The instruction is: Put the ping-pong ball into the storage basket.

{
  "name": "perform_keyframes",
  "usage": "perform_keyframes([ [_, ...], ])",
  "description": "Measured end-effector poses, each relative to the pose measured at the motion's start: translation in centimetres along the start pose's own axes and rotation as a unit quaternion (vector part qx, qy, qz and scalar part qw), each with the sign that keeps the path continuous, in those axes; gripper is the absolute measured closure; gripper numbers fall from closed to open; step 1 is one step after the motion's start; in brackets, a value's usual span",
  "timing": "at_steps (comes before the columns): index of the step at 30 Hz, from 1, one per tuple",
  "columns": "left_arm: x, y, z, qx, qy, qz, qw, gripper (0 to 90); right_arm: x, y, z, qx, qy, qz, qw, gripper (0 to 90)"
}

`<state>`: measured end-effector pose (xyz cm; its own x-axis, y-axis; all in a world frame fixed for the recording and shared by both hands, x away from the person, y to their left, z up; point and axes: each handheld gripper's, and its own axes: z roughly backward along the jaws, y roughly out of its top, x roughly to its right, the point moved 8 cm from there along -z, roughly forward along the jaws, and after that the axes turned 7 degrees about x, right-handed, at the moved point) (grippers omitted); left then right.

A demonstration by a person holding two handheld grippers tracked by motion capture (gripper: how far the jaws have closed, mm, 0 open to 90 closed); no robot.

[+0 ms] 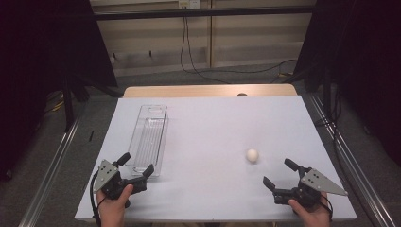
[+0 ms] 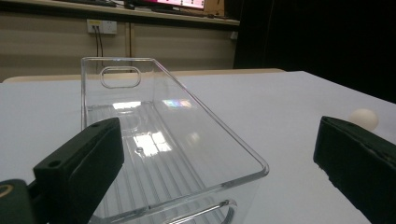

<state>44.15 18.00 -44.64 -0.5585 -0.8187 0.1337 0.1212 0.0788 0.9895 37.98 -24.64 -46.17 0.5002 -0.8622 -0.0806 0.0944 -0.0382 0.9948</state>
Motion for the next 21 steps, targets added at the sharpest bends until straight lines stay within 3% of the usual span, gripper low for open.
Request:
perform_keyframes([
  [9, 0.1, 0.0, -0.1, -0.005, 0.002, -0.007, 1.0000, 1.8, 0.0, 0.0, 0.0, -0.001, 0.003, 0.003, 1.0000, 0.2],
  [21, 1.2, 0.4, -0.6, -0.006, -0.011, -0.004, 0.9999, 1.7, -0.2, 0.1, -0.1, 0.001, 0.006, 0.001, 1.0000, 0.1],
])
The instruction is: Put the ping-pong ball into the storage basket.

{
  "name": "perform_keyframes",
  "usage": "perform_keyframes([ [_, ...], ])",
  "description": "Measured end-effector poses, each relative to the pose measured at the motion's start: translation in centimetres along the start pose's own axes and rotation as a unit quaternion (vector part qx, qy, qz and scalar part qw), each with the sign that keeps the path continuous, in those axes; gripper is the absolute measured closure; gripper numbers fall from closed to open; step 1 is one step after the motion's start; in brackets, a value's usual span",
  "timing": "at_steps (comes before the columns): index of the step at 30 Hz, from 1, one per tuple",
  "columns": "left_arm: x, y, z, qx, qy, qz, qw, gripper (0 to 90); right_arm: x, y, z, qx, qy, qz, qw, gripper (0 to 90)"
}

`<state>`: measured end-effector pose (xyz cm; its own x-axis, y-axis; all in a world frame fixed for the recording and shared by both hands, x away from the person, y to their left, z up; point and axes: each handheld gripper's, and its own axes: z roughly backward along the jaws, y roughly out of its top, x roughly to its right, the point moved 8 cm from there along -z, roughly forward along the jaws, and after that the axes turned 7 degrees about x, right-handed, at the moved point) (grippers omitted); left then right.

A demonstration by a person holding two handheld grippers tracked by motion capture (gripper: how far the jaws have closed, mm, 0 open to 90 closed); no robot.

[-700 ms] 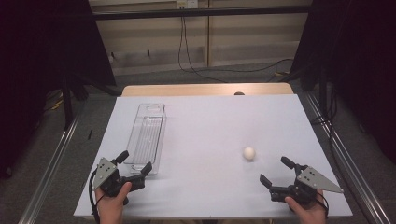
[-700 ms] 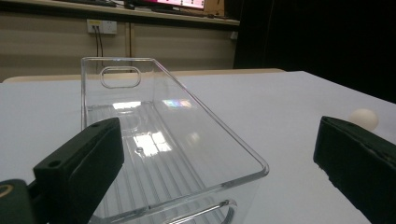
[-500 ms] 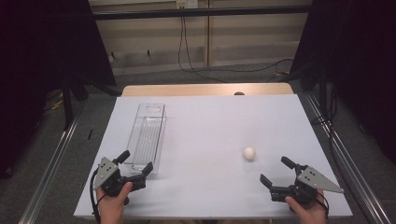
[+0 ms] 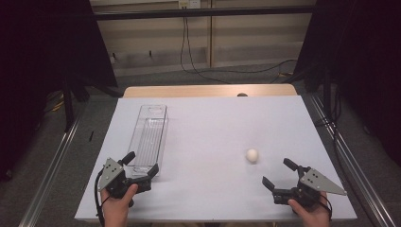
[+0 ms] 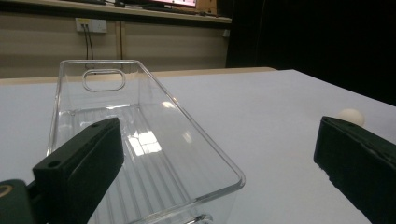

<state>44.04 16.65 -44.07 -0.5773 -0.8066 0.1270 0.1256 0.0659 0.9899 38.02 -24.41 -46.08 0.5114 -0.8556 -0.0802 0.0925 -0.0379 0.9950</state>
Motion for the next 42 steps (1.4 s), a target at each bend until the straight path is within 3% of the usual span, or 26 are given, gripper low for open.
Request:
perform_keyframes([
  [9, 1.1, 0.3, -0.7, -0.004, -0.010, -0.001, 0.9999, 1.7, 0.0, 0.1, 0.0, 0.001, 0.006, -0.003, 1.0000, 0.0],
  [10, 1.3, 0.3, -0.9, 0.001, -0.012, 0.006, 0.9999, 1.7, 0.0, 0.1, 0.0, 0.000, 0.006, -0.003, 1.0000, 0.0],
  [14, 1.6, 0.2, -1.1, -0.010, -0.015, -0.004, 0.9998, 1.7, -0.1, 0.2, 0.0, 0.004, 0.009, -0.003, 0.9999, 0.0],
  [23, 3.0, 0.3, -2.1, -0.014, -0.034, -0.008, 0.9993, 1.7, 0.0, 0.3, 0.2, 0.006, 0.006, -0.001, 1.0000, 0.0],
  [42, 4.6, 0.3, -3.6, -0.026, -0.051, -0.009, 0.9983, 1.7, 0.0, 0.2, 0.1, 0.006, 0.008, -0.001, 0.9999, 0.0],
])
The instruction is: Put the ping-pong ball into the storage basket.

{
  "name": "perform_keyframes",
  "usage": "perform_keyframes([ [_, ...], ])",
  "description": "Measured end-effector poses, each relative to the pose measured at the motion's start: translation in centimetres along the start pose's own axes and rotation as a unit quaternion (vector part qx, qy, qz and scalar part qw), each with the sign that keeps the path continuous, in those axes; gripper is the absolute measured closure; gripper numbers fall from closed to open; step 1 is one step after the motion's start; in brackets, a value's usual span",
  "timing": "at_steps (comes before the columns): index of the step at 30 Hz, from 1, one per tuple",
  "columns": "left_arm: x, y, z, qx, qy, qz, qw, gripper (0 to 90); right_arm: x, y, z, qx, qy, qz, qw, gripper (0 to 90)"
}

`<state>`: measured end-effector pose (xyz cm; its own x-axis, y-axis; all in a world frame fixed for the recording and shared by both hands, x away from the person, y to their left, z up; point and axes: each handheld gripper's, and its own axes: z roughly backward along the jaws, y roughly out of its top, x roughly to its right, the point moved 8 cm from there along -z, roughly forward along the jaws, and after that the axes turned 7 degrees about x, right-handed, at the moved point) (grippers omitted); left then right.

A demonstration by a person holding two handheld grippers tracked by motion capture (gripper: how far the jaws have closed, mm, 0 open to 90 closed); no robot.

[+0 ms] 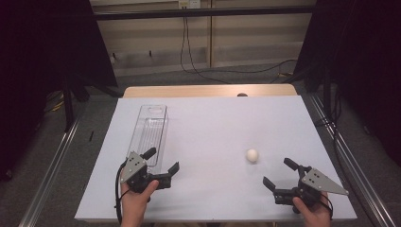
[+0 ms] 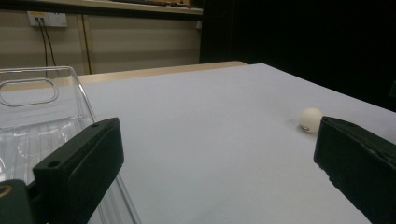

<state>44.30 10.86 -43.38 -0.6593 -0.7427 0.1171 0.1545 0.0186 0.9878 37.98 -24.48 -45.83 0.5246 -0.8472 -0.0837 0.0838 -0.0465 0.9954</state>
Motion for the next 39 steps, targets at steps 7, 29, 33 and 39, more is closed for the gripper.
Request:
perform_keyframes([
  [7, 0.8, 0.0, -1.0, 0.000, -0.007, 0.004, 1.0000, 1.7, 0.0, 0.0, 0.1, -0.001, 0.003, 0.000, 1.0000, 0.0],
  [29, 2.2, -0.2, -3.3, -0.014, -0.028, -0.006, 0.9995, 1.7, -0.1, 0.0, 0.0, 0.001, 0.003, -0.001, 1.0000, 0.0],
  [33, 2.4, -0.3, -3.6, -0.019, -0.032, -0.010, 0.9993, 1.7, -0.2, 0.0, -0.1, -0.001, 0.007, -0.003, 1.0000, 0.0],
  [39, 2.8, -0.3, -4.1, -0.019, -0.033, -0.009, 0.9992, 1.7, -0.2, 0.0, -0.1, 0.000, 0.006, 0.001, 1.0000, 0.0],
])
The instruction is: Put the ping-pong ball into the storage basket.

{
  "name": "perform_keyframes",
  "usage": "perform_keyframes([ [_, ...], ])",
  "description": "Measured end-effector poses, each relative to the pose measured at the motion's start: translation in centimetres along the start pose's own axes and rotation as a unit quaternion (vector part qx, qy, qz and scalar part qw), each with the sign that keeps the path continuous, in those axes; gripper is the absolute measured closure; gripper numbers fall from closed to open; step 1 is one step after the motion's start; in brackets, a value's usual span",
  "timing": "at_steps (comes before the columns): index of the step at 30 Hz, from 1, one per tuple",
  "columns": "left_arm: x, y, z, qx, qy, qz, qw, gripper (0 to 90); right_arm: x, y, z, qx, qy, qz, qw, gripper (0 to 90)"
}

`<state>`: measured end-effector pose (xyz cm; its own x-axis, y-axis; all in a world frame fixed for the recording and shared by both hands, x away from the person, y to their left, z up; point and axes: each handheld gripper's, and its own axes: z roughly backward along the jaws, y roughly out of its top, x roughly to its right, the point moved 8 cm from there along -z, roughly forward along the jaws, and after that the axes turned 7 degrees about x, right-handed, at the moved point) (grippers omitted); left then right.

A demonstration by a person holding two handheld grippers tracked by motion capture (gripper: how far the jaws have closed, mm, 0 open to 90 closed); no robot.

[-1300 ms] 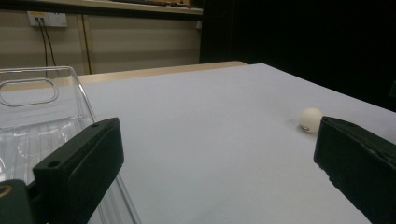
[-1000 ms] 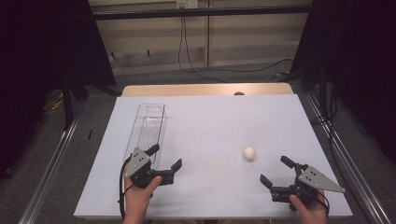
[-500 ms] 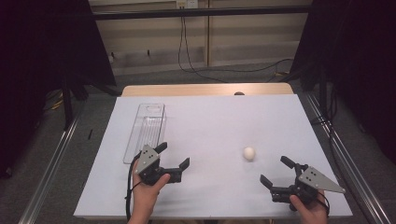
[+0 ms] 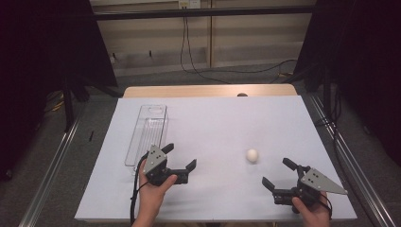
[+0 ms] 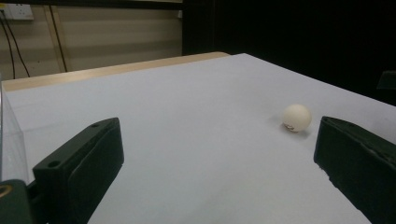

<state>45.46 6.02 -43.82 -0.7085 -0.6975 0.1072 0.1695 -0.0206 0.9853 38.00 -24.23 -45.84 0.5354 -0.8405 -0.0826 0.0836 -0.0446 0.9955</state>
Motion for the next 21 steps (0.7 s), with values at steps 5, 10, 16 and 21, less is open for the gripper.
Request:
perform_keyframes([
  [5, 0.4, 0.0, -0.5, -0.003, -0.005, -0.002, 1.0000, 1.7, 0.0, 0.0, 0.0, 0.001, 0.001, 0.001, 1.0000, 0.0],
  [10, 0.6, 0.0, -1.0, -0.006, -0.008, -0.002, 0.9999, 1.7, 0.0, 0.0, -0.1, 0.002, -0.001, 0.000, 1.0000, 0.0],
  [16, 0.9, -0.2, -1.6, -0.010, -0.012, -0.001, 0.9999, 1.8, 0.1, 0.0, -0.1, 0.002, -0.001, 0.000, 1.0000, 0.0],
  [21, 1.0, -0.3, -1.8, -0.015, -0.017, -0.005, 0.9997, 1.8, 0.1, 0.0, 0.0, 0.001, 0.002, 0.002, 1.0000, 0.0],
])
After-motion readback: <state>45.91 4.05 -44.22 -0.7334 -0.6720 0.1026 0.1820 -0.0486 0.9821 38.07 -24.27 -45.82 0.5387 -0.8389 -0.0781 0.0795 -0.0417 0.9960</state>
